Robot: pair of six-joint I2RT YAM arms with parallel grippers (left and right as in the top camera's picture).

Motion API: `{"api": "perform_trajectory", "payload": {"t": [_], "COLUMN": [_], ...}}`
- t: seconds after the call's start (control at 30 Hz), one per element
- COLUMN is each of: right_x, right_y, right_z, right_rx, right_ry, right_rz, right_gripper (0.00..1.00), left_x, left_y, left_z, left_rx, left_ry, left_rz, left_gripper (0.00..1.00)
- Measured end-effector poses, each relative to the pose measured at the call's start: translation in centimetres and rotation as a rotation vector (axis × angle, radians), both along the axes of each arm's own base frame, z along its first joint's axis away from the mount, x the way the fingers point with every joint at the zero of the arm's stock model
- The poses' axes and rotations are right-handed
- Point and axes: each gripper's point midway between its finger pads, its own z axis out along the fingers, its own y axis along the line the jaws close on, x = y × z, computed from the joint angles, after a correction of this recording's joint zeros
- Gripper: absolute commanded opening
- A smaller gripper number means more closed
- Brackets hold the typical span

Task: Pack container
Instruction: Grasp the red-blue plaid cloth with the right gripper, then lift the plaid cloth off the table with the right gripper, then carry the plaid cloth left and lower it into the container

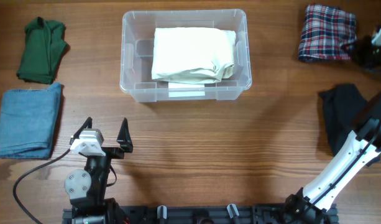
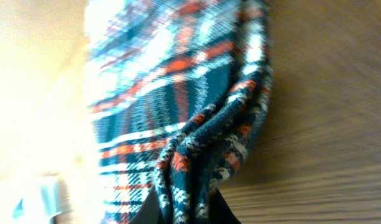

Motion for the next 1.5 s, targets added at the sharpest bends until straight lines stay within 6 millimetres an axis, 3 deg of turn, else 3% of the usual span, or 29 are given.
{"api": "perform_trajectory", "payload": {"t": [0.03, 0.07, 0.13, 0.27, 0.77, 1.13, 1.27, 1.5], "right_x": [0.1, 0.7, 1.0, 1.2, -1.0, -4.4, -5.9, -9.2], "right_y": [0.4, 1.8, 3.3, 6.1, 11.0, 16.3, 20.2, 29.9], "right_z": [0.7, 3.5, 6.0, 9.6, 14.2, 21.7, 24.9, 29.4], "right_rx": [-0.01, -0.045, -0.071, -0.097, -0.182, -0.268, -0.333, -0.43], "right_ry": [-0.007, -0.044, -0.073, -0.113, -0.104, -0.199, -0.291, -0.473], "right_rz": [0.008, 0.04, 0.069, 0.117, 0.233, 0.352, 0.48, 0.761], "right_gripper": [0.04, 0.04, 0.04, 0.04, 0.04, 0.04, 0.04, 0.04], "left_x": [0.0, 0.0, 0.0, 0.0, 0.0, 0.0, 0.0, 0.0], "left_y": [0.0, 0.0, 0.0, 0.0, 0.0, 0.0, 0.0, 0.0], "left_z": [0.0, 0.0, 0.0, 0.0, 0.0, 0.0, 0.0, 0.0], "left_rx": [0.0, 0.0, 0.0, 0.0, 0.0, 0.0, 0.0, 0.0], "left_ry": [0.0, 0.0, 0.0, 0.0, 0.0, 0.0, 0.0, 0.0], "left_rz": [0.0, 0.0, 0.0, 0.0, 0.0, 0.0, 0.0, 0.0], "left_gripper": [1.0, 1.0, 1.0, 1.0, 1.0, 1.0, 1.0, 1.0]}}
